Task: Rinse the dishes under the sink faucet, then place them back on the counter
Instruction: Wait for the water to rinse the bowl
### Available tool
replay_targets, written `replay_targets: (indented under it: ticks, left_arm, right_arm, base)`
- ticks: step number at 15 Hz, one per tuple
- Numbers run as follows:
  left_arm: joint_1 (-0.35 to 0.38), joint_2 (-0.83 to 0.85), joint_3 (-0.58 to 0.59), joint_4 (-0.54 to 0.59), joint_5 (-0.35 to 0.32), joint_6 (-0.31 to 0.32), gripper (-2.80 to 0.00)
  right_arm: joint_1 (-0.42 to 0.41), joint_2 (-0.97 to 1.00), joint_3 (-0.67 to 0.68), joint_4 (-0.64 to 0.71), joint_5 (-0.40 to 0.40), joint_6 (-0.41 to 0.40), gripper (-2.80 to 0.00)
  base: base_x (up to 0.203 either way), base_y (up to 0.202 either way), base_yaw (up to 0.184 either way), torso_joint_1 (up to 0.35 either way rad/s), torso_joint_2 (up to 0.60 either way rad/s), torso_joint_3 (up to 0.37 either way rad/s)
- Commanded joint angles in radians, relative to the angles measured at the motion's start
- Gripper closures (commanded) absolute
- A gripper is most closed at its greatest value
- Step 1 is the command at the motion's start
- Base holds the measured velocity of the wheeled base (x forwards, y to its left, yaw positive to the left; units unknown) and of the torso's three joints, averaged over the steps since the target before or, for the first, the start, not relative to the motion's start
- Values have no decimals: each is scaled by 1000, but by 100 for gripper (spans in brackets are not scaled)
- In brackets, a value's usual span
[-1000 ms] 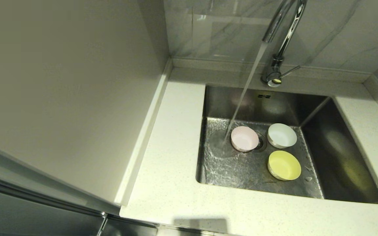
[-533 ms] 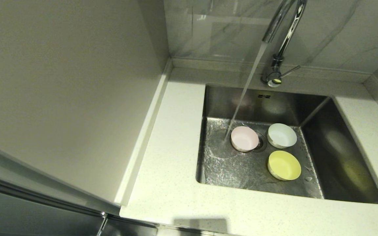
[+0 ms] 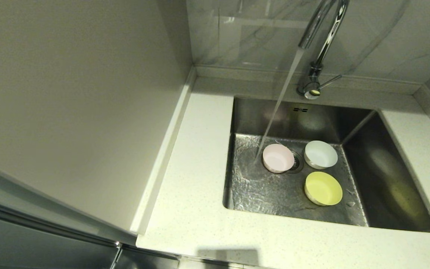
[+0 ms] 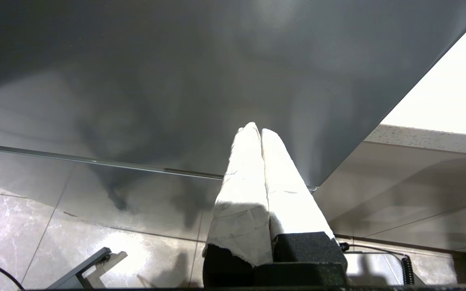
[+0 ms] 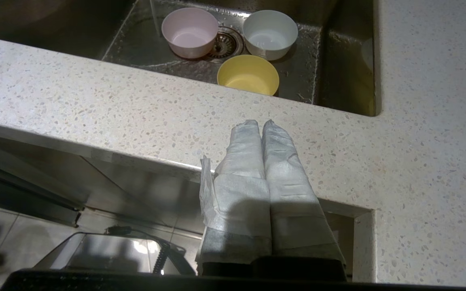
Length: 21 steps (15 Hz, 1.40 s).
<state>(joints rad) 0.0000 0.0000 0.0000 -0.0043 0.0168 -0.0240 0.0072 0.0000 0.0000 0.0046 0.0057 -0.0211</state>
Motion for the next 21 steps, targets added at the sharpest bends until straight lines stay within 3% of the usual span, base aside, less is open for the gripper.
replay_targets:
  ticks: [1, 21]
  left_arm:
    - [0, -2, 0, 0, 0, -1, 0]
    - [0, -2, 0, 0, 0, -1, 0]
  right_arm:
    - [0, 2, 0, 0, 0, 0, 0]
    - [0, 2, 0, 0, 0, 0, 0]
  base:
    - [0, 0, 0, 0, 0, 0]
    - [0, 0, 0, 0, 0, 0]
